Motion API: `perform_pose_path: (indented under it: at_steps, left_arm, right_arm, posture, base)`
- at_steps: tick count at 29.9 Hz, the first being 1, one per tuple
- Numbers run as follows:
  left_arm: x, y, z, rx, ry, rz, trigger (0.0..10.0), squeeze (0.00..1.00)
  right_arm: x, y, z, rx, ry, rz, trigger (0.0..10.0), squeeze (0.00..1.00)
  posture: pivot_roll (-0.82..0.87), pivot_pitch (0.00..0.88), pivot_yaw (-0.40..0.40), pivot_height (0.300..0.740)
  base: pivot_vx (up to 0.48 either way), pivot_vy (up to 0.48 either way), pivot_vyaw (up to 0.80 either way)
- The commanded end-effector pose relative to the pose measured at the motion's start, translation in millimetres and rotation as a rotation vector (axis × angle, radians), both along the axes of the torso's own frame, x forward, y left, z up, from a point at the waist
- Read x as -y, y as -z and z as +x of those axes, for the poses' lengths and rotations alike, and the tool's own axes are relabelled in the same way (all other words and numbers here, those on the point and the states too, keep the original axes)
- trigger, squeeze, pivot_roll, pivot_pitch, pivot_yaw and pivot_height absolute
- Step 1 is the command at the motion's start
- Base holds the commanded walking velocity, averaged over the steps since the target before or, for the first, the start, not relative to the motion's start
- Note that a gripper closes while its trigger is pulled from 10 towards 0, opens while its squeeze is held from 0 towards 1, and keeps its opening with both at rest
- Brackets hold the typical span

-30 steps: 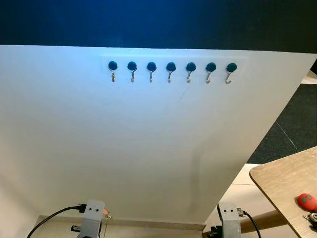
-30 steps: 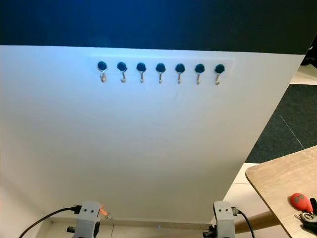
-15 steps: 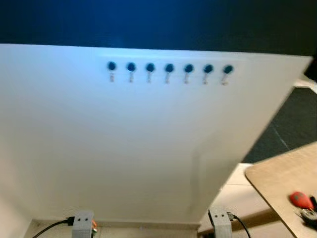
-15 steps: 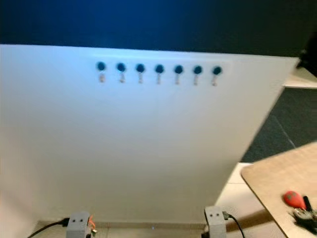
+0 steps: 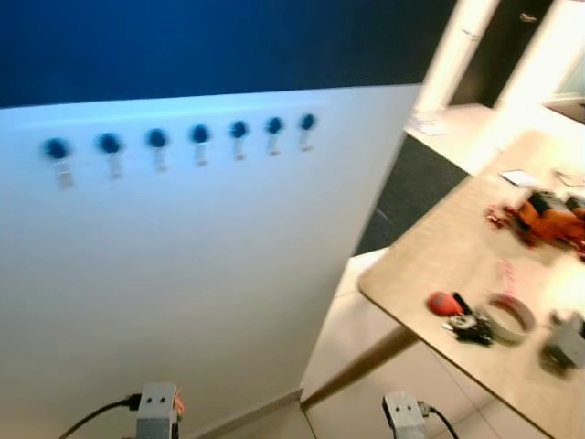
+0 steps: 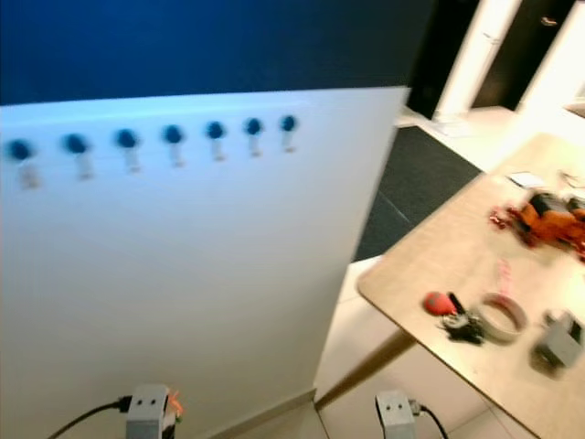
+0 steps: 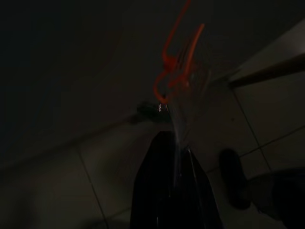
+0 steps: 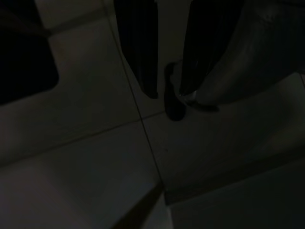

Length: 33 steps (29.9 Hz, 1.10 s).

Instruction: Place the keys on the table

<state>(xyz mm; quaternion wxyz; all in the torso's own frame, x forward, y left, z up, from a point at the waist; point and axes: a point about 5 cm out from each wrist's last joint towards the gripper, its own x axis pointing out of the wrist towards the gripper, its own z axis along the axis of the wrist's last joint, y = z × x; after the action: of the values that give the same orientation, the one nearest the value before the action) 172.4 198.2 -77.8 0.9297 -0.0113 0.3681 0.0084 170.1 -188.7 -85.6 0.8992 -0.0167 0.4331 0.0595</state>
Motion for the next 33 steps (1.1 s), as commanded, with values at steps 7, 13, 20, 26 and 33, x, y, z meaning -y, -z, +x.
perform_pose_path:
  at_steps: [7, 13, 20, 26, 33]
  left_arm:
    - [3.3, 3.4, -7.6, 0.000, -0.035, -0.006, 10.0, 0.00]
    - [2.8, 3.9, -10.2, 0.005, -0.021, -0.021, 10.0, 0.00]
    - [3.6, 4.1, -13.7, 0.019, 0.010, -0.015, 10.0, 0.00]
    - [3.7, 3.6, -14.0, 0.028, 0.018, -0.015, 10.0, 0.00]
    - [2.7, 3.7, -15.5, 0.032, 0.016, -0.014, 10.0, 0.00]
  right_arm:
    - [-0.7, -1.6, 3.7, 0.004, -0.029, -0.002, 10.0, 0.00]
    - [-2.7, -0.4, 1.6, -0.007, -0.043, 0.002, 10.0, 0.00]
    - [-0.9, 2.8, -5.8, -0.025, -0.031, -0.013, 10.0, 0.00]
    - [-0.3, 1.9, -3.8, -0.021, -0.027, -0.013, 10.0, 0.00]
    - [-0.6, 1.7, -3.2, -0.018, -0.030, -0.012, 10.0, 0.00]
  posture:
    - [0.05, 0.041, -0.064, 0.740]
    - [0.05, 0.042, -0.072, 0.740]
    - [0.06, 0.044, -0.068, 0.740]
    - [0.06, 0.049, -0.068, 0.740]
    - [0.05, 0.049, -0.065, 0.740]
  base:
    - [0.000, 0.000, -0.80]
    - [0.000, 0.000, -0.80]
    - [0.000, 0.000, -0.80]
    - [0.000, 0.000, -0.80]
    - [0.000, 0.000, -0.80]
